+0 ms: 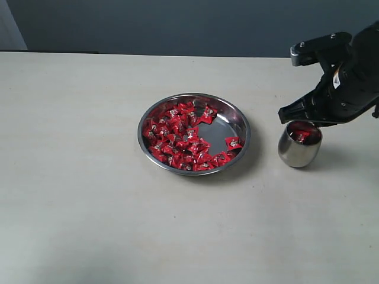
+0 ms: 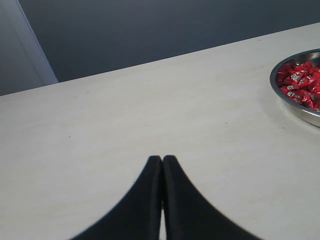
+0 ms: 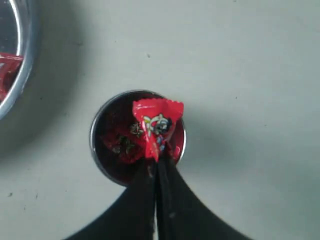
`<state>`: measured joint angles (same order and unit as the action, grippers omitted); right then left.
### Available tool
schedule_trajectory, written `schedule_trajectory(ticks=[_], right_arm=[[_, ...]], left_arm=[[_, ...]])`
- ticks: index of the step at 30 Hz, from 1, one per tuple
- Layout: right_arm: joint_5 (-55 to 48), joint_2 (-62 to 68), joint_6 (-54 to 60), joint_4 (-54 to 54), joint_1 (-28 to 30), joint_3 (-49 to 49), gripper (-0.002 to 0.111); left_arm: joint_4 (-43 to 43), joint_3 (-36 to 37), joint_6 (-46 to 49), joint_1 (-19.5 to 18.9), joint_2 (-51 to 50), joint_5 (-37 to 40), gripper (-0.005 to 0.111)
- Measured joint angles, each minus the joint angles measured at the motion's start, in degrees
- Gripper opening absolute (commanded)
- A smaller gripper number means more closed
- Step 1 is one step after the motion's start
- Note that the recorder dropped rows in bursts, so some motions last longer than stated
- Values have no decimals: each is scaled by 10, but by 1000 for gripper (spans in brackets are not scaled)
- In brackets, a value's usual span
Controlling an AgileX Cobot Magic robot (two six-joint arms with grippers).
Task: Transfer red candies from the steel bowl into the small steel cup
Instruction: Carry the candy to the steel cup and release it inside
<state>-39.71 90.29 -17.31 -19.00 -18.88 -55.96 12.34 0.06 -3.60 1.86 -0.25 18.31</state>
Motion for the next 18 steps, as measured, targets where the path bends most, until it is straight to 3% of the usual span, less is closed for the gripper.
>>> schedule_trajectory(ticks=[12, 18], right_arm=[[20, 7, 47, 32, 21, 0, -1], [19, 28, 57, 37, 21, 0, 21]], left_arm=[[0, 0, 0, 0, 0, 0, 0], [0, 0, 0, 0, 0, 0, 0]])
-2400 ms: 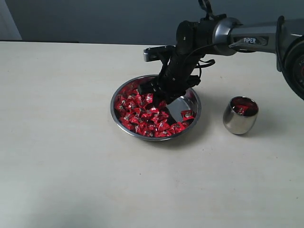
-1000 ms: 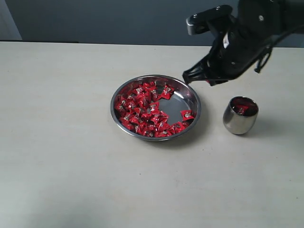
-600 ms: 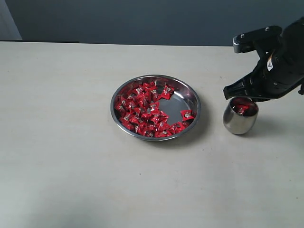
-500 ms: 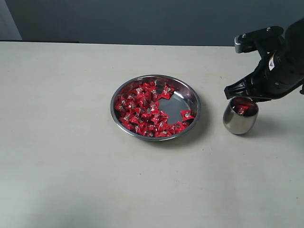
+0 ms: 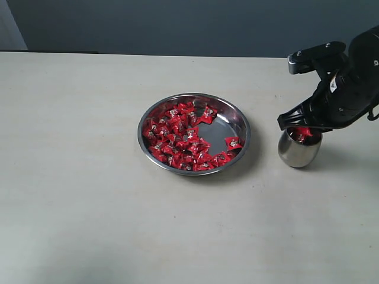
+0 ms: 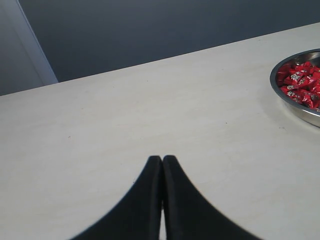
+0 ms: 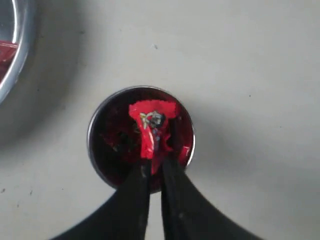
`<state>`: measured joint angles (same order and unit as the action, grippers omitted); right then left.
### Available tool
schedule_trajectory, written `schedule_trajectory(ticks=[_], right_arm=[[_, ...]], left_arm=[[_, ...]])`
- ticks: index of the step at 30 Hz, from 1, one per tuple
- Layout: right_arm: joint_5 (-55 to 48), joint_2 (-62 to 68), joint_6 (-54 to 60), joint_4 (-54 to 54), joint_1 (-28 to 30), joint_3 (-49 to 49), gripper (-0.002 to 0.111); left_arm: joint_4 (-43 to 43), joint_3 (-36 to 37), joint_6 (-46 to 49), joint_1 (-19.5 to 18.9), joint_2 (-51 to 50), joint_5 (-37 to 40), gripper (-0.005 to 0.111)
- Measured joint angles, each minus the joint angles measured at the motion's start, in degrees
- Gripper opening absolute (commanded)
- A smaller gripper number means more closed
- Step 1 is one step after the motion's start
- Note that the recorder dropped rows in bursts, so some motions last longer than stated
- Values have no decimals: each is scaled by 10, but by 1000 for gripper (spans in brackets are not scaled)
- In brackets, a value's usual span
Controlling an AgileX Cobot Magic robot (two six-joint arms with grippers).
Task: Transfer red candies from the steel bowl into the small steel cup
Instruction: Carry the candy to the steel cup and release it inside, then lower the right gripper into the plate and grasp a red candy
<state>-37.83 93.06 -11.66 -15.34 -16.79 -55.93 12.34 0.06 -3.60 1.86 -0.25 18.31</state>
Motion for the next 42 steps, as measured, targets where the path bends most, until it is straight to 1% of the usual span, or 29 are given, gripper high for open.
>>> schedule_trajectory(ticks=[3, 7, 9, 11, 12, 15, 18, 19, 20, 21, 22, 24, 26, 28, 34, 39, 40, 42], right_arm=[[-1, 4, 8, 5, 0, 0, 28], [8, 4, 12, 7, 0, 0, 28], [34, 0, 13, 21, -2, 0, 28], [93, -10, 39, 69, -19, 0, 28], [136, -10, 76, 112, -38, -1, 28], [166, 28, 177, 204, -91, -45, 28], [166, 86, 210, 229, -115, -97, 29], [161, 109, 220, 241, -120, -123, 33], [153, 129, 233, 251, -125, -142, 42], [135, 151, 264, 274, -131, -170, 47], [120, 168, 286, 291, -135, -185, 49], [87, 214, 317, 328, -148, -236, 48], [57, 252, 322, 349, -154, -268, 48], [44, 274, 325, 352, -158, -278, 48], [42, 306, 326, 370, -160, -279, 48], [64, 314, 326, 391, -160, -280, 48], [68, 314, 326, 394, -160, -280, 47], [75, 314, 326, 399, -160, -280, 40]], left_arm=[[0, 0, 0, 0, 0, 0, 0], [0, 0, 0, 0, 0, 0, 0], [0, 0, 0, 0, 0, 0, 0], [0, 0, 0, 0, 0, 0, 0], [0, 0, 0, 0, 0, 0, 0], [0, 0, 0, 0, 0, 0, 0], [0, 0, 0, 0, 0, 0, 0], [0, 0, 0, 0, 0, 0, 0], [0, 0, 0, 0, 0, 0, 0], [0, 0, 0, 0, 0, 0, 0], [0, 0, 0, 0, 0, 0, 0], [0, 0, 0, 0, 0, 0, 0], [0, 0, 0, 0, 0, 0, 0], [0, 0, 0, 0, 0, 0, 0], [0, 0, 0, 0, 0, 0, 0], [0, 0, 0, 0, 0, 0, 0], [0, 0, 0, 0, 0, 0, 0], [0, 0, 0, 0, 0, 0, 0]])
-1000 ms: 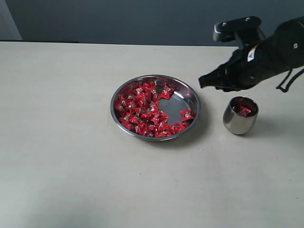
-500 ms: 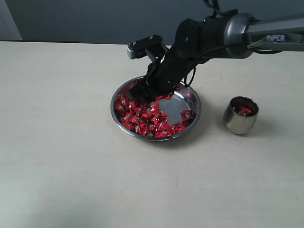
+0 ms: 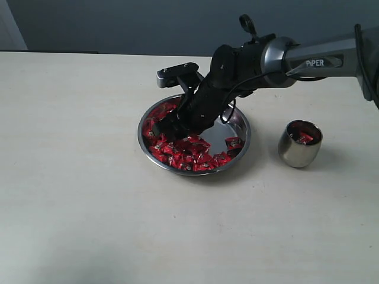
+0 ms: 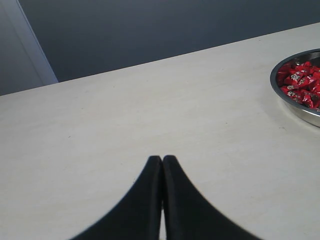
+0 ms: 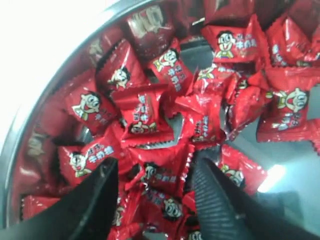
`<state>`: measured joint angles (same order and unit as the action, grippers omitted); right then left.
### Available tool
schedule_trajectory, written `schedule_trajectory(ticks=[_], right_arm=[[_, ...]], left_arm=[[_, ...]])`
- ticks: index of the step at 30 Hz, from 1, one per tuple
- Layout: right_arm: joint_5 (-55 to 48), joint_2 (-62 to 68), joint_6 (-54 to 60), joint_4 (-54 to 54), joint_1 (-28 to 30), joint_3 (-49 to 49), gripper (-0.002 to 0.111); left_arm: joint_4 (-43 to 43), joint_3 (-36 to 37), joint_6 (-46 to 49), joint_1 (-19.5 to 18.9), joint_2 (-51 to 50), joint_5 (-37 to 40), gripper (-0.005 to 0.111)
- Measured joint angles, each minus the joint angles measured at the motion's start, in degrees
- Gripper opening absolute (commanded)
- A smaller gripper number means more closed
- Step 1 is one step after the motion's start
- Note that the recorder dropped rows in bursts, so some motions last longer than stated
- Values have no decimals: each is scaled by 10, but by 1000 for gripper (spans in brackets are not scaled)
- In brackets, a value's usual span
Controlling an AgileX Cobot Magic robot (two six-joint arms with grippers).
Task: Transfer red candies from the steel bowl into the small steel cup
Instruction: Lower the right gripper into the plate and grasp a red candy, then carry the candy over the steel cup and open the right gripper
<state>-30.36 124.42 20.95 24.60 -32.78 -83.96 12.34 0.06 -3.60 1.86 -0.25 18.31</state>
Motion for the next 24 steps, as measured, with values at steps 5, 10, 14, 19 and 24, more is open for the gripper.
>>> schedule_trajectory(ticks=[5, 10, 14, 19, 24], right_arm=[[3, 7, 1, 1, 0, -1, 39], [5, 14, 1, 6, -2, -1, 38], [18, 14, 1, 8, -9, -1, 18], [37, 14, 1, 9, -15, -1, -1], [46, 14, 1, 14, -15, -1, -1]], left_arm=[[0, 0, 0, 0, 0, 0, 0], [0, 0, 0, 0, 0, 0, 0], [0, 0, 0, 0, 0, 0, 0], [0, 0, 0, 0, 0, 0, 0], [0, 0, 0, 0, 0, 0, 0]])
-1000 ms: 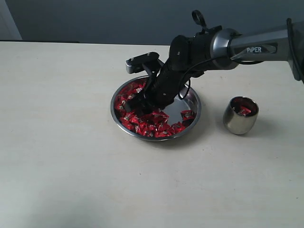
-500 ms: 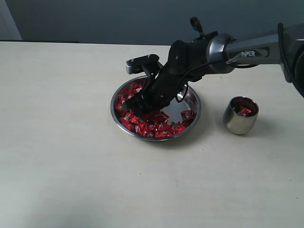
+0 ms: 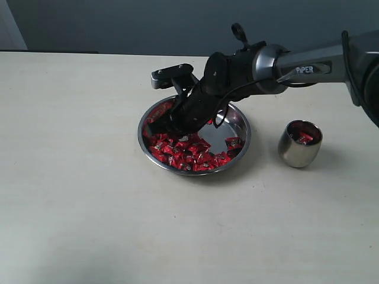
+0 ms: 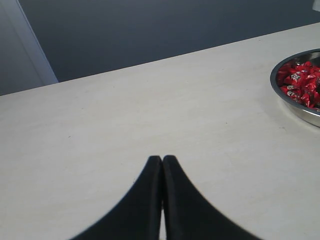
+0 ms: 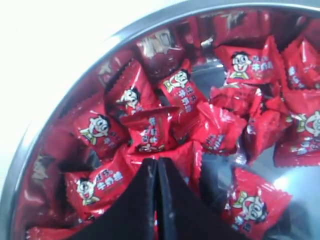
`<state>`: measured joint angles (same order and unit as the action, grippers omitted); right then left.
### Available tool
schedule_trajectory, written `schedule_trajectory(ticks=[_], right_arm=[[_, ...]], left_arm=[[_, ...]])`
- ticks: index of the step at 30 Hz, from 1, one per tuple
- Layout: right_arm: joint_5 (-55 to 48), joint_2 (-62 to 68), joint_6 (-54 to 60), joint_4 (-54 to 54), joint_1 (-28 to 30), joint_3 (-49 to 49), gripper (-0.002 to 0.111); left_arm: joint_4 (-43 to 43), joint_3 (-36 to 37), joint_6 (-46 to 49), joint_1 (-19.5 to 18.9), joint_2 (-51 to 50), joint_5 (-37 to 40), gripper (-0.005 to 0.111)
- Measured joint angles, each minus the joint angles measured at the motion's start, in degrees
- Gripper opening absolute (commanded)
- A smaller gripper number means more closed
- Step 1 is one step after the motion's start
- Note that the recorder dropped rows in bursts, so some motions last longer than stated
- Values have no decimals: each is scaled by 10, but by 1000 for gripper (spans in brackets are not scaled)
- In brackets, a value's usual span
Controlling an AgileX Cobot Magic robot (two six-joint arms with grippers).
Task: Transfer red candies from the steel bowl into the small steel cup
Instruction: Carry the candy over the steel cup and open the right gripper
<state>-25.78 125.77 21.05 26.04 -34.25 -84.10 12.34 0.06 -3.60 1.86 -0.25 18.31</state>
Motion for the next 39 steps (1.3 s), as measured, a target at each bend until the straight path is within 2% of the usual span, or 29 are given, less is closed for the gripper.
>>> schedule_trajectory(ticks=[5, 13, 18, 22, 26, 30, 39], right_arm=[[-8, -9, 0, 0, 0, 0, -1], [-33, -146, -15, -39, 9, 0, -1], [-150, -255, -139, -194, 88, 8, -1], [-185, -336, -159, -227, 160, 91, -1], [-189, -357, -160, -227, 192, 161, -1], [-141, -357, -160, -227, 208, 239, -1], [-109, -326, -160, -225, 207, 258, -1]], left_arm=[[0, 0, 0, 0, 0, 0, 0], [0, 0, 0, 0, 0, 0, 0], [0, 0, 0, 0, 0, 0, 0], [0, 0, 0, 0, 0, 0, 0], [0, 0, 0, 0, 0, 0, 0], [0, 0, 0, 0, 0, 0, 0], [0, 0, 0, 0, 0, 0, 0]])
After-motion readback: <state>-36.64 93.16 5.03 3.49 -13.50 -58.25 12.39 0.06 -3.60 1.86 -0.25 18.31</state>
